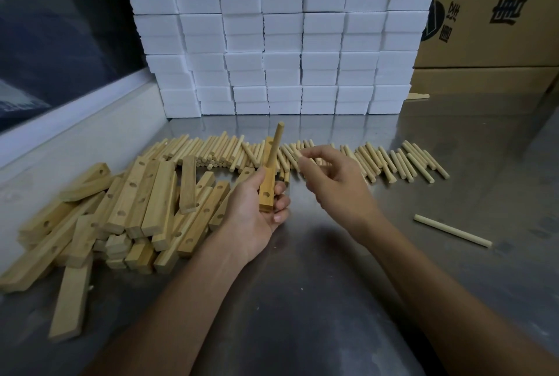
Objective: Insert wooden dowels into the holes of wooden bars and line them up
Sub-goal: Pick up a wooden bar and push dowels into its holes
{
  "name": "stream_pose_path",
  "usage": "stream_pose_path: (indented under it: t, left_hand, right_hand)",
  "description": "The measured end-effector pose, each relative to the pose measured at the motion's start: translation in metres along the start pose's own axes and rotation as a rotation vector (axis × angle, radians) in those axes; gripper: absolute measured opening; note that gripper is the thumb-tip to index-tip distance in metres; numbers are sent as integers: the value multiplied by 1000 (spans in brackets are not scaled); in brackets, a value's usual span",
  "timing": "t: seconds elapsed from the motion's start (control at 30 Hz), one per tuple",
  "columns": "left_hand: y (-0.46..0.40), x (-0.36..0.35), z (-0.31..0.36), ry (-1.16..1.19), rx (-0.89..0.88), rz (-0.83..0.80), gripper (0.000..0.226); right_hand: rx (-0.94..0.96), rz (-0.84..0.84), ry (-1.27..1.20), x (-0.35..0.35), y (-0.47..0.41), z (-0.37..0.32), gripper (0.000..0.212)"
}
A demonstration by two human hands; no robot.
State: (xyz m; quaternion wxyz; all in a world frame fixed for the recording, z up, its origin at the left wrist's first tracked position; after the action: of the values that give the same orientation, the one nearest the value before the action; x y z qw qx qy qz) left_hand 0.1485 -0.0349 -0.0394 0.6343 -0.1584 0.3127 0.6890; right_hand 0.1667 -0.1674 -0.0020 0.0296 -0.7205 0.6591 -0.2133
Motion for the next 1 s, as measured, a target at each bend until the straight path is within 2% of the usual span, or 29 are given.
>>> stream_pose_path:
  t: [0.13, 0.23, 0.3, 0.5, 0.7, 1.0]
  left_hand:
    - [-1, -1, 0, 13, -12, -15, 29]
    - [-2, 1, 0, 29, -16, -10, 33]
    - [-1, 1, 0, 46, -16, 0, 36]
    - [-2, 2, -1, 68, -29, 33, 33]
    - [-1, 2, -3, 15, -78, 89, 24]
    - [-2, 0, -4, -88, -159, 61, 27]
  right_hand:
    - [26, 1, 77, -5, 2, -2, 9]
    - [-25, -161, 5, -14, 7, -4, 12]
    - [-58, -245, -54, -18, 11, -5, 7]
    - [-18, -287, -31, -14, 12, -11, 7]
    - [27, -312, 264, -14, 7, -19, 7]
    - [2, -286, 517, -19, -2, -38, 14]
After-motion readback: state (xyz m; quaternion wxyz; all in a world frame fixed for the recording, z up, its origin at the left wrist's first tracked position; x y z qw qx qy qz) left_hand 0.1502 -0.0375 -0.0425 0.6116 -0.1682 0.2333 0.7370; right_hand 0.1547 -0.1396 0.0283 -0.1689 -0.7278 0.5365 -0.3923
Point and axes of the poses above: each hand's wrist, its own y-axis away from the middle knuckle, its own x-axis out of the back of the hand, z = x × y, the point moved 5 cm from there along -y, towards the middle knuckle, and after that the axes turned 4 degrees about y, right-handed, at the moved point
